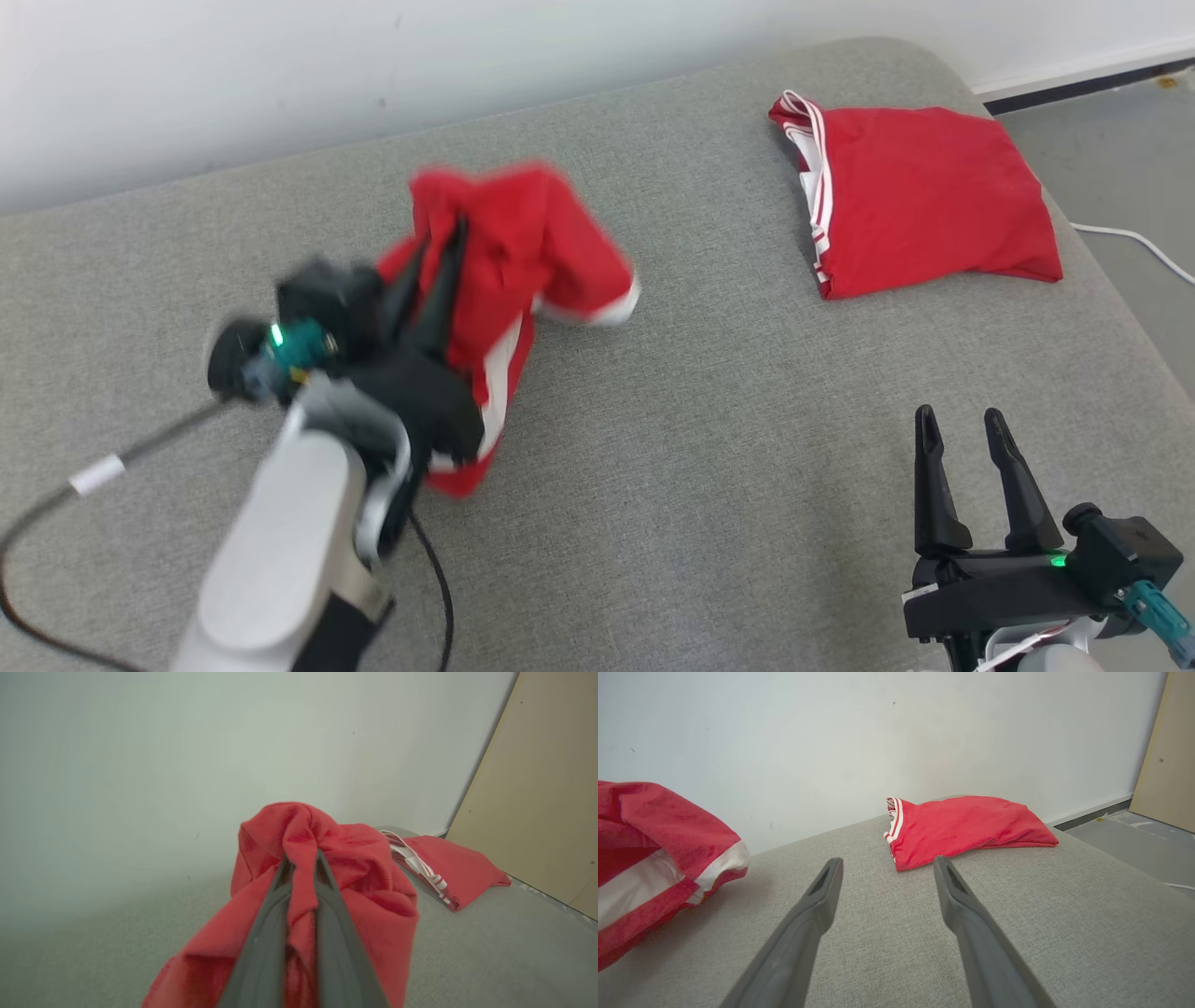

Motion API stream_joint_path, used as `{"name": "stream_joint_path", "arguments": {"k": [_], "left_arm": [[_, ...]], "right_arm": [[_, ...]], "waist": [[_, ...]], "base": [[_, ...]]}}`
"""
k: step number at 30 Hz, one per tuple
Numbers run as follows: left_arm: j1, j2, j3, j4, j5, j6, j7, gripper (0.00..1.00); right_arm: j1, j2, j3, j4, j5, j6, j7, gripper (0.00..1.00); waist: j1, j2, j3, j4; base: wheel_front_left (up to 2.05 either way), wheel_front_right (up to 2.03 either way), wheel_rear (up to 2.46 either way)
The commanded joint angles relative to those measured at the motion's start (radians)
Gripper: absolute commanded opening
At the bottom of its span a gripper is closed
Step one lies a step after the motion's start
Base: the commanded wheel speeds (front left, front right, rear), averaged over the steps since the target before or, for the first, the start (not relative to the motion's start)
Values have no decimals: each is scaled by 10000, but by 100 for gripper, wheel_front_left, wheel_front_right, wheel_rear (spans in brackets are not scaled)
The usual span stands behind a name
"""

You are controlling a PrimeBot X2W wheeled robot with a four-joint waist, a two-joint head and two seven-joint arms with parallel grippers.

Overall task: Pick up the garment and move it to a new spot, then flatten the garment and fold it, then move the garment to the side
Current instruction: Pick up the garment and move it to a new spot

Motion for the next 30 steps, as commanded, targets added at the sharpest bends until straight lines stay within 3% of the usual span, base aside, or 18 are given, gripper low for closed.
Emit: {"name": "stream_joint_path", "arguments": {"k": [1,9,10,11,17,30], "left_arm": [[280,-56,-17,145,-38,33,-164,0],[1276,-395,-628,1552,-6,43,-755,0],[1288,-423,-721,1679,70,37,-828,46],[1287,-430,-791,1786,100,28,-917,100],[938,-252,-548,1316,141,189,-2107,100],[2828,832,659,-438,-13,804,-2453,100]], "right_arm": [[55,34,-30,2,6,-26,-4,100],[-5,29,-30,55,-115,-26,-3,100],[-3,33,-22,51,-125,-26,-3,100],[-1,32,-16,56,-140,-26,-3,100],[231,-92,-180,-18,-200,-26,-3,100],[556,-340,-30,-131,-255,-26,-4,100]], "waist": [[1,0,6,16],[1,0,-14,256],[1,0,-40,291],[1,0,-65,321],[1,0,-439,832],[1,0,-1173,1984]], "base": [[0,0,0],[0,0,0],[0,0,0],[0,0,0],[0,0,0],[0,0,0]]}}
